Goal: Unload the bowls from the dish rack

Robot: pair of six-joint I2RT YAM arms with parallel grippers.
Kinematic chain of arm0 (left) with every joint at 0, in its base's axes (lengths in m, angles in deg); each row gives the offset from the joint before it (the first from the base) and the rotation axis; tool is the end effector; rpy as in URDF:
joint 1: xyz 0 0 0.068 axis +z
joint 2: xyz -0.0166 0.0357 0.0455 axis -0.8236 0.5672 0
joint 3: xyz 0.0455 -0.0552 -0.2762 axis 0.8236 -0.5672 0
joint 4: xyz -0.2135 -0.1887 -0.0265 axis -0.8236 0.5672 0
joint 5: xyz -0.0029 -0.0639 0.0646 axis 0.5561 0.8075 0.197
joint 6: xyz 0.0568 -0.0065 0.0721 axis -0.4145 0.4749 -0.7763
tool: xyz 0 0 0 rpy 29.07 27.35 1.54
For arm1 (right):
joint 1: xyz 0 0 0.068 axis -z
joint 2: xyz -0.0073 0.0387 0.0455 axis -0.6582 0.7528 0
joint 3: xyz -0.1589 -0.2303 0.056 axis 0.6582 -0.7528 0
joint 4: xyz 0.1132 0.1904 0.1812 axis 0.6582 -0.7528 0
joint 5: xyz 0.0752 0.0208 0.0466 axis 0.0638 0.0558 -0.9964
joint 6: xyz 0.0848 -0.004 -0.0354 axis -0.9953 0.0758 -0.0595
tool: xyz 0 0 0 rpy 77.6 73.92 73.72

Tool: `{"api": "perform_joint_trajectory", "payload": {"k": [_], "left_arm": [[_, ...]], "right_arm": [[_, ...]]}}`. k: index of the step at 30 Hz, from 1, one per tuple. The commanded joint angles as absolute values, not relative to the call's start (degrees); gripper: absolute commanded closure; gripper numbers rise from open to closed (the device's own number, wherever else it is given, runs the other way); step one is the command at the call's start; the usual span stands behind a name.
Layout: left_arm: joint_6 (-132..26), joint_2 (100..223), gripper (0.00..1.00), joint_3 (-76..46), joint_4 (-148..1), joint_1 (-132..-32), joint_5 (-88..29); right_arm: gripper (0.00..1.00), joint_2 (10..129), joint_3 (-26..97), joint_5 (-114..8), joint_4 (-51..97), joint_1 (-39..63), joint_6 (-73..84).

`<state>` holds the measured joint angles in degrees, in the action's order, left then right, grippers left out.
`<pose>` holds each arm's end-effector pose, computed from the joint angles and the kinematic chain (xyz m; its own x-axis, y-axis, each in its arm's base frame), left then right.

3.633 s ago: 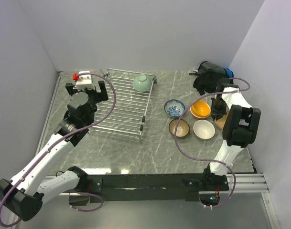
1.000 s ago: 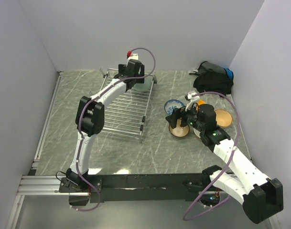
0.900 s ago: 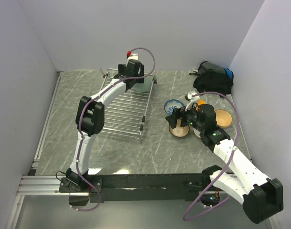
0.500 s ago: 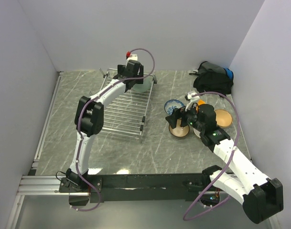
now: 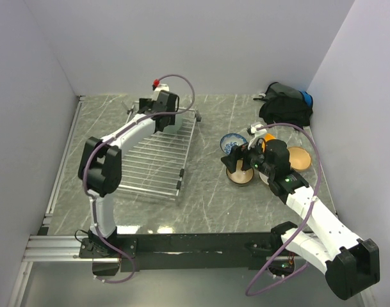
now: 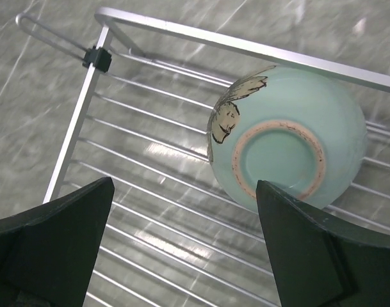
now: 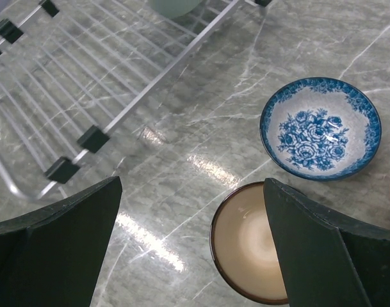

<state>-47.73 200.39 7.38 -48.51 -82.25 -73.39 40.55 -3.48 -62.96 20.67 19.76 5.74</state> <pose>0.4796 -0.1882 0.2326 -0.5784 0.0222 -0.8155 -0.1951 0.9669 0.1647 0.2446 0.1228 0.2679 -0.3632 -0.0261 -0.9313 -0.5767 0.7914 0.2027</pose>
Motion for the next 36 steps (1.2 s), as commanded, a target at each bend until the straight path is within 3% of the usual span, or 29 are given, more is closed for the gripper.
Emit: {"api": "perform_joint_trajectory", "payload": {"k": [1,20,36], "left_arm": [[-46.56,193.61,0.01,1.09,-39.39,-81.55,-77.19],[-51.81,182.00,0.01,-0.33,-39.47,-85.15,-77.71],[-62.29,202.20,0.01,14.16,-40.72,-93.59,-81.24]], "right_arm": [[0.00,39.85,-2.73,-64.40,21.90,19.11,6.02],[0.00,39.58,-2.64,-64.75,21.54,18.67,6.37],[0.00,40.02,-3.08,-64.14,21.55,18.40,6.72]]}}
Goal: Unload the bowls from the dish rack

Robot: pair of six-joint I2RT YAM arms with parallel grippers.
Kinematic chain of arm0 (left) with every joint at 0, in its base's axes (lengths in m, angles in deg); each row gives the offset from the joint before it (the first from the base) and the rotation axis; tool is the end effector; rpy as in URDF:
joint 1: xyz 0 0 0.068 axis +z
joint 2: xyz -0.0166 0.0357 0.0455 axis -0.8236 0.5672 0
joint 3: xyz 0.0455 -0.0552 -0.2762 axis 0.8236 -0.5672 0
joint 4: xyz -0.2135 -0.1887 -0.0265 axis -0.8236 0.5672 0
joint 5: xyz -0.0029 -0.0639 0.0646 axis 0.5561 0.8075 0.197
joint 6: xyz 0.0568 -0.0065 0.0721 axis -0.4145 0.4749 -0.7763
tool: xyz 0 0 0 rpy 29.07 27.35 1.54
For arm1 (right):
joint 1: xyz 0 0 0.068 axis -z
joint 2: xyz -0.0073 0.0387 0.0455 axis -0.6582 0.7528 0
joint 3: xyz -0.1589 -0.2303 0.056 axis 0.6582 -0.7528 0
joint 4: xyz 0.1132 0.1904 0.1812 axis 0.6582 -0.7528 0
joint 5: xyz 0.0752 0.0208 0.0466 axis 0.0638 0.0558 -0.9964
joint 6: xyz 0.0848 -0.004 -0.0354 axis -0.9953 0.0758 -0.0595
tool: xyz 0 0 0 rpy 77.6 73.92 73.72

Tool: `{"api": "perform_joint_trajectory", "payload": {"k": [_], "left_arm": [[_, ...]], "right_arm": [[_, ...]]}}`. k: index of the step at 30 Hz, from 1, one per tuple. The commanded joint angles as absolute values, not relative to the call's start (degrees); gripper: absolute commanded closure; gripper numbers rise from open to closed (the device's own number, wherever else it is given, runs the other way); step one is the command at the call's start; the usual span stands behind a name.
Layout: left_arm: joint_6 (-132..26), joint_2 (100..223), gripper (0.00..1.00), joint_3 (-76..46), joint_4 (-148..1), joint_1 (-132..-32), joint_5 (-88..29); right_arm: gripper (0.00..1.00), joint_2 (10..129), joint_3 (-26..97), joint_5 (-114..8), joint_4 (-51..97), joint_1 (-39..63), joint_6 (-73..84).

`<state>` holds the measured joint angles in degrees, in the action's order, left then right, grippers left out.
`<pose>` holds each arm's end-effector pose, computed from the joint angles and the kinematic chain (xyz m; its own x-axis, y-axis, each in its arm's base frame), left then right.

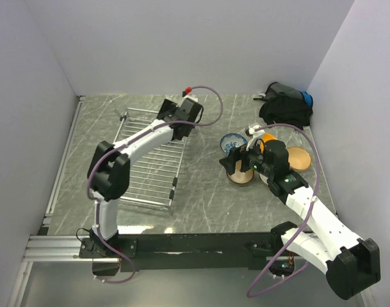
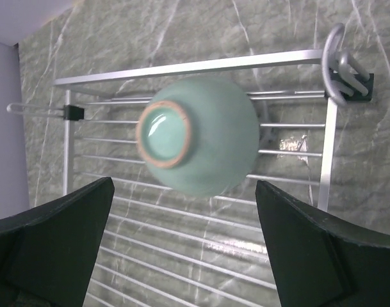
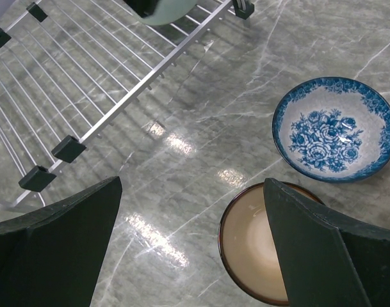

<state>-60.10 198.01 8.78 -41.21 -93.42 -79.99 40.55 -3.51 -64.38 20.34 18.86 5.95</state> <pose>0.4236 -0.2600 0.2536 -0.5788 0.3717 -0.7258 0.0410 0.9022 0.4294 0.2410 0.1280 0.2670 -0.3679 -0.0386 -0.9290 -0.6067 0.7671 0.2084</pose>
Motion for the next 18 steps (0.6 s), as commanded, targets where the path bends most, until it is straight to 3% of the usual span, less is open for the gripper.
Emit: {"api": "perform_joint_trajectory", "payload": {"k": [1,18], "left_arm": [[-62.37,203.17,0.01,15.13,-39.23,-93.59,-81.06],[-70.11,213.99,0.01,16.63,-40.27,-93.59,-86.32]], "right_arm": [[0.00,40.11,-3.08,-64.05,21.55,18.40,6.72],[0.00,40.90,-3.52,-64.14,21.99,18.23,6.64]]}}
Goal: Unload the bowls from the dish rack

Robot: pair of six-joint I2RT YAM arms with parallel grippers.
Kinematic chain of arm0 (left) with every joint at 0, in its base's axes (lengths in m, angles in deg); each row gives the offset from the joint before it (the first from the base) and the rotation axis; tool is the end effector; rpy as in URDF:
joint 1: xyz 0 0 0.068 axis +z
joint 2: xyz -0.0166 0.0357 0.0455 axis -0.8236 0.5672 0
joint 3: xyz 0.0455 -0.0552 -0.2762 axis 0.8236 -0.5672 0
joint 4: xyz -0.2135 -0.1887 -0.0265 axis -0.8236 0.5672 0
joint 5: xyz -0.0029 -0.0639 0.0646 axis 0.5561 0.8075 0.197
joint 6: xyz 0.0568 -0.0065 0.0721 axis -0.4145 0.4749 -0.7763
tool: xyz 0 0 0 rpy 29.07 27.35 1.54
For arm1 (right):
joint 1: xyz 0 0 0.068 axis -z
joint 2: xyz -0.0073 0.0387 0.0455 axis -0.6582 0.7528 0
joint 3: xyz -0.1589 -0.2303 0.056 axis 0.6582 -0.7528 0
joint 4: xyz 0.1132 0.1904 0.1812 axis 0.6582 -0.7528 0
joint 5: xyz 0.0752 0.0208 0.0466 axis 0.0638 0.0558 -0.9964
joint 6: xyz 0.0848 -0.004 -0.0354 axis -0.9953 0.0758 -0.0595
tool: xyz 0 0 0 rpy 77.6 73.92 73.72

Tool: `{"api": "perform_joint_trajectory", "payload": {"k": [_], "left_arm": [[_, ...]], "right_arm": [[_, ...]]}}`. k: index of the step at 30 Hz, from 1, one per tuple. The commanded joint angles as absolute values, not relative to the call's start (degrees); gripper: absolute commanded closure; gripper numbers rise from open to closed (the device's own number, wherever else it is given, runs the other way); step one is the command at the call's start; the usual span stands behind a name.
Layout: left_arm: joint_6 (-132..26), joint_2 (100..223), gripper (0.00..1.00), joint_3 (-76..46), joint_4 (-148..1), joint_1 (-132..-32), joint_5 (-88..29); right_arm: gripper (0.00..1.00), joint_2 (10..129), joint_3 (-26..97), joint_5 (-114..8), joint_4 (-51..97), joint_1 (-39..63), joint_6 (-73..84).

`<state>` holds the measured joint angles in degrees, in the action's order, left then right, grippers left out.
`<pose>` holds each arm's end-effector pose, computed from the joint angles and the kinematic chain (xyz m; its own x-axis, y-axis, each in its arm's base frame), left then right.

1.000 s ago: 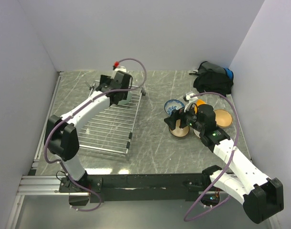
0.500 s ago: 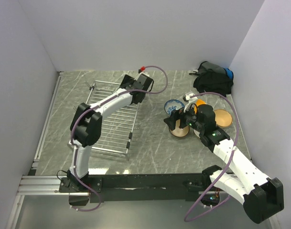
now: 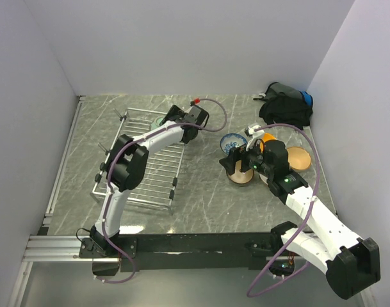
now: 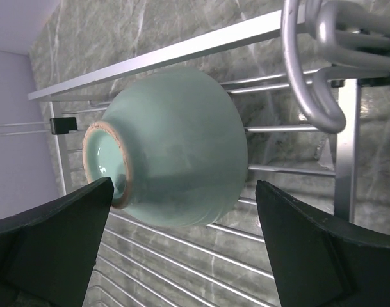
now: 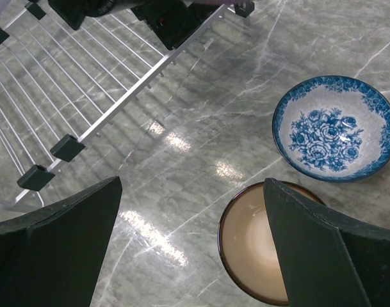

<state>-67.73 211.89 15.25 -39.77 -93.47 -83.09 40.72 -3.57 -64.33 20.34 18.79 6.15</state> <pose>0.4537 -0.2799 0.1750 -0.6430 0.5452 -0.5378 0.1450 0.7762 0.6136 0.2413 0.1284 0.2658 -0.3691 -0.0431 -0.9284 -0.6076 0.7671 0.2060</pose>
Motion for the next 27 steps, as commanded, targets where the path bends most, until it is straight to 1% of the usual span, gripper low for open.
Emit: {"api": "perform_joint_trajectory", "payload": {"k": [1,10,15,16,17,19,20,21,27], "left_arm": [[-70.11,214.51,0.01,17.07,-39.75,-93.59,-86.94],[-71.95,217.51,0.01,17.16,-39.22,-93.59,-92.13],[-71.78,216.54,0.02,16.73,-40.09,-93.59,-92.83],[-71.95,216.19,0.04,16.46,-40.36,-93.59,-92.92],[-72.13,215.67,0.10,16.37,-40.79,-93.59,-93.45],[-72.30,215.14,0.19,16.20,-40.89,-93.59,-93.71],[-72.31,214.61,0.27,16.28,-41.15,-93.59,-93.89],[-72.13,214.26,0.29,16.02,-41.15,-93.59,-93.89],[-70.46,211.36,0.34,16.37,-39.66,-93.59,-94.07]], "right_arm": [[0.00,40.90,-3.52,-64.14,21.98,18.23,6.64],[0.00,41.08,-3.79,-64.49,22.51,18.23,6.55],[0.00,40.99,-3.96,-64.49,22.60,18.23,6.46],[0.00,40.99,-3.96,-64.49,22.60,18.23,6.46],[0.00,40.99,-3.96,-64.49,22.51,18.14,6.46],[0.00,40.90,-3.87,-64.49,22.60,18.23,6.46],[0.00,40.99,-3.87,-64.58,22.60,18.23,6.46],[0.00,40.82,-3.96,-64.58,22.60,18.14,6.46],[0.00,40.29,-3.96,-64.84,22.69,18.23,6.46]]}}
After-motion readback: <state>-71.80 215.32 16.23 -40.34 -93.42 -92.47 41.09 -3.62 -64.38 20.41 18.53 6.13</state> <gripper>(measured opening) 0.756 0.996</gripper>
